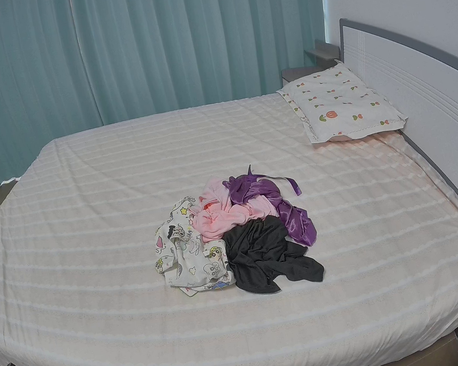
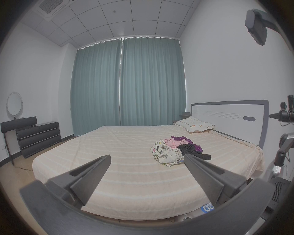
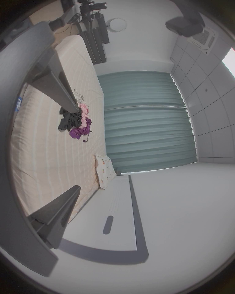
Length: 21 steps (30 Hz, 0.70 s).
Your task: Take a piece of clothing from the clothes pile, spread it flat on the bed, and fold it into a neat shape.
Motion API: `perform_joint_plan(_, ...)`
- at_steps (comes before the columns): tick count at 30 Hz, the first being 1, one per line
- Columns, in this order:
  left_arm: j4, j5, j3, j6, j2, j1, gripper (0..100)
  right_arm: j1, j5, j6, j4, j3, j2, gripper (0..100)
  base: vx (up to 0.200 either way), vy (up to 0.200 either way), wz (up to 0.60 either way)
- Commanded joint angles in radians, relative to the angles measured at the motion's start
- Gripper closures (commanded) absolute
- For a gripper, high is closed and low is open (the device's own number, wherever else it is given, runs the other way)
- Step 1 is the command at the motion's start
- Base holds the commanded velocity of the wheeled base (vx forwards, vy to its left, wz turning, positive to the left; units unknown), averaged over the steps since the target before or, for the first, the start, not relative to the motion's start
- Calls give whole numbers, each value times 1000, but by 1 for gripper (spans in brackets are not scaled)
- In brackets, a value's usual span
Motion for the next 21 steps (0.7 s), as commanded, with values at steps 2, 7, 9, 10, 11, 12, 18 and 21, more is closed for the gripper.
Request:
perform_joint_plan(2, -3, -1, 15, 7, -5, 0, 0, 112, 70, 146, -260, -156, 812, 0, 0, 0, 0)
perform_joint_plan(7, -2, -1, 15, 1, 5, -3, 0, 157, 60, 175, -561, -184, 1226, 0, 0, 0, 0)
perform_joint_plan(9, -2, -1, 15, -1, 8, -4, 0, 158, 54, 179, -650, -205, 1340, 0, 0, 0, 0)
perform_joint_plan(10, -2, -1, 15, -1, 8, -4, 0, 161, 41, 191, -728, -225, 1441, 0, 0, 0, 0)
perform_joint_plan(11, -2, -1, 15, -1, 7, -4, 0, 163, 26, 198, -768, -237, 1499, 0, 0, 0, 0)
perform_joint_plan(12, -2, -1, 15, -1, 7, -4, 0, 163, 21, 200, -780, -240, 1516, 0, 0, 0, 0)
perform_joint_plan(18, -2, 1, 15, -2, 11, -6, 0, 218, -62, 278, -907, -351, 1799, 0, 0, 0, 0)
perform_joint_plan(21, -2, -1, 15, -2, 13, -7, 0, 252, -88, 324, -909, -415, 1872, 0, 0, 0, 0)
